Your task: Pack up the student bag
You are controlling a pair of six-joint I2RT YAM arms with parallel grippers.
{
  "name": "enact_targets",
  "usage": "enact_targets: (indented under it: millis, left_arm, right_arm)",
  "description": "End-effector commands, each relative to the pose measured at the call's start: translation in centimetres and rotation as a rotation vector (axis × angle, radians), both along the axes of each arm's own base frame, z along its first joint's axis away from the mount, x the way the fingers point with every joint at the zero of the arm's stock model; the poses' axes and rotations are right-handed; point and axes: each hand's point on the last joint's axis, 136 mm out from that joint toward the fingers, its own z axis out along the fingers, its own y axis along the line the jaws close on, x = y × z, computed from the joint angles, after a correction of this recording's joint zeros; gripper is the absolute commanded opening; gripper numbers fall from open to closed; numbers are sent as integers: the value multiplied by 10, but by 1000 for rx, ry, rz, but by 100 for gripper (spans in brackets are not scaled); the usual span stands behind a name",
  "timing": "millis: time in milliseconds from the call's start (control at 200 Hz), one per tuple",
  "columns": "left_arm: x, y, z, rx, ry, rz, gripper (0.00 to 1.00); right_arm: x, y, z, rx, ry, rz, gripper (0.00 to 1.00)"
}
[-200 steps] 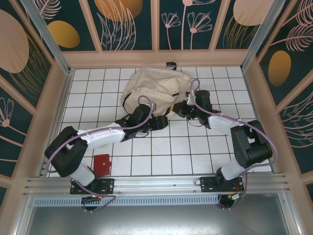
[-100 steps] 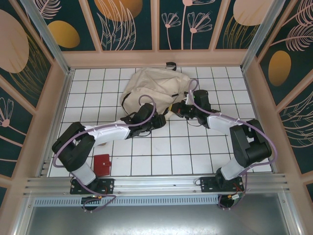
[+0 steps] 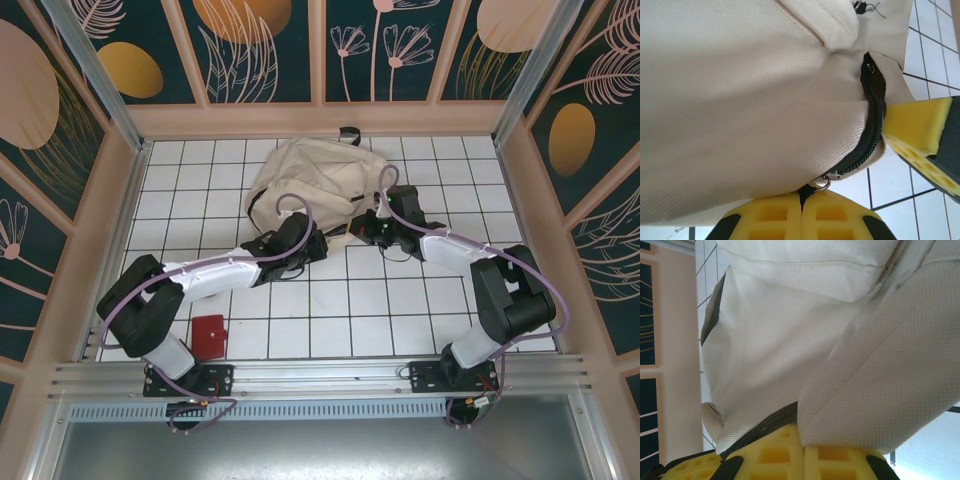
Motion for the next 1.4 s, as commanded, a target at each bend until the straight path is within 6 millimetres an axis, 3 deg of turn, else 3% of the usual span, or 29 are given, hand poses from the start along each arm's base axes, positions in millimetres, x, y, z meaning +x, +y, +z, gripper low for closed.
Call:
enact_targets:
  millis: [0,280,340,400,465,555,666,836,1006,1256,1391]
  left_arm:
    - [-7,70,-40,181,103,165,0]
    - [-13,76,-50,184,139,154,0]
    - [-12,73,-48,169,131,142,0]
    - [-10,66,-44,152,113,108,0]
    - [-9,62,-43,144,103,88,0]
    - [-10,59,-47,146,109,63,0]
    - [-12,58,-53,153,117,49,0]
    - [-14,53,-58,148,121,14,0]
    - [-20,53,-66,161,135,-21,0]
    - [-24,56,-73,171,145,-30,0]
    - [-26,57,-75,176,150,-35,0]
  right_arm:
    - [34,-66,-14,-204,-45,-256,0]
    - [38,-82,-20,-210,-19,-343,0]
    - [37,-75,-16,-176,-31,-312,0]
    - [31,-53,-3,-87,-62,-196,0]
    - [22,-35,8,-40,-69,-90,20]
    - [14,-39,16,-82,-85,-75,43]
    - [14,-44,21,-151,-98,-64,49]
    - [28,-4,23,-202,-107,14,49]
    - [50,26,-5,-363,-67,7,47]
    - [62,35,-50,-451,28,45,47]
    - [69,35,-62,-476,62,23,47]
